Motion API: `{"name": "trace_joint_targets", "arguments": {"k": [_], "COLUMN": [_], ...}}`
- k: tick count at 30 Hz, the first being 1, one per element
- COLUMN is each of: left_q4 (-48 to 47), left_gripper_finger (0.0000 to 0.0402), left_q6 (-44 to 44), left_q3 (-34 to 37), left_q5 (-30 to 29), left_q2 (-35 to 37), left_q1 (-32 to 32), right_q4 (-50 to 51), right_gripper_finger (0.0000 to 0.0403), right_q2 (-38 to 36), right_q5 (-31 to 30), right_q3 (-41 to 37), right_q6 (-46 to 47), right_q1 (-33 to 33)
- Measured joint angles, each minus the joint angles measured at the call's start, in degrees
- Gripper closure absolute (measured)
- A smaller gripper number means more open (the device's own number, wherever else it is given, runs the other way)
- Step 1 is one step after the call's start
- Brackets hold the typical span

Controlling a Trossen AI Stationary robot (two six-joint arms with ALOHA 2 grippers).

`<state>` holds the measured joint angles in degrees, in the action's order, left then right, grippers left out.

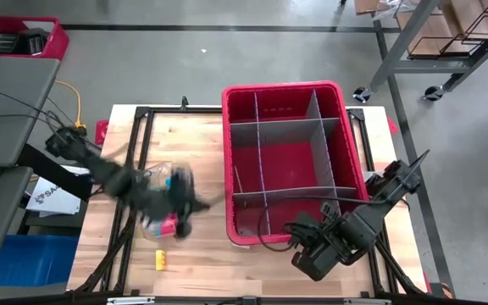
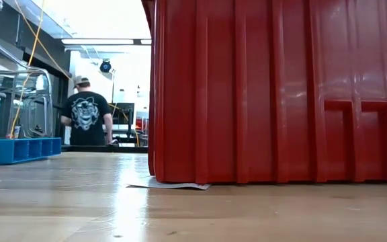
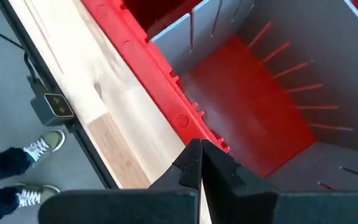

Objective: Sort Items/Unsort Items

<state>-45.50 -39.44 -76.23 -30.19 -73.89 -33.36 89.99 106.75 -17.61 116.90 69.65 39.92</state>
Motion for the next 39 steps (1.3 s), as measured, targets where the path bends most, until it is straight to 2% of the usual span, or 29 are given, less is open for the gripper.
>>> {"name": "trace_joint_targets", "arguments": {"k": [2,6,11,15,18,23,27,33,39], "left_q4": [1.5,6.4,14.8,24.2,32.2,39.1,36.4,33.9,33.0], "left_gripper_finger": [0.0389,0.0389,0.0389,0.0389,0.0389,0.0389,0.0381,0.0301,0.0232], "left_q6": [2.5,13.0,21.2,22.0,19.3,12.5,9.7,11.2,11.0], "left_q3": [-0.2,-0.1,-0.2,-0.2,-0.2,-0.2,-0.2,-0.2,-0.2], "left_q5": [0.2,4.3,14.9,24.8,30.0,31.9,31.9,23.8,24.6], "left_q2": [1.4,0.7,-2.4,-7.4,-12.3,-20.1,-23.2,-22.1,-20.8], "left_q1": [6.2,20.1,40.5,53.6,60.0,63.7,64.2,62.9,62.7], "right_q4": [0.0,0.0,0.0,0.1,0.0,0.0,0.0,0.0,0.0], "right_gripper_finger": [0.0402,0.0402,0.0402,0.0402,0.0402,0.0402,0.0402,0.0402,0.0402], "right_q2": [-0.3,-0.5,-0.6,-0.6,-0.6,-0.6,-0.6,-0.6,-0.6], "right_q5": [-0.3,-1.1,-2.1,-3.4,-3.5,-5.8,-5.8,-6.2,-6.5], "right_q3": [0.0,0.0,0.0,0.0,0.0,0.0,0.0,0.0,0.0], "right_q6": [1.0,4.9,10.8,12.4,12.4,9.4,6.1,0.2,-6.2], "right_q1": [0.0,-1.0,-2.1,-2.8,-3.3,-4.6,-5.1,-5.1,-5.1]}}
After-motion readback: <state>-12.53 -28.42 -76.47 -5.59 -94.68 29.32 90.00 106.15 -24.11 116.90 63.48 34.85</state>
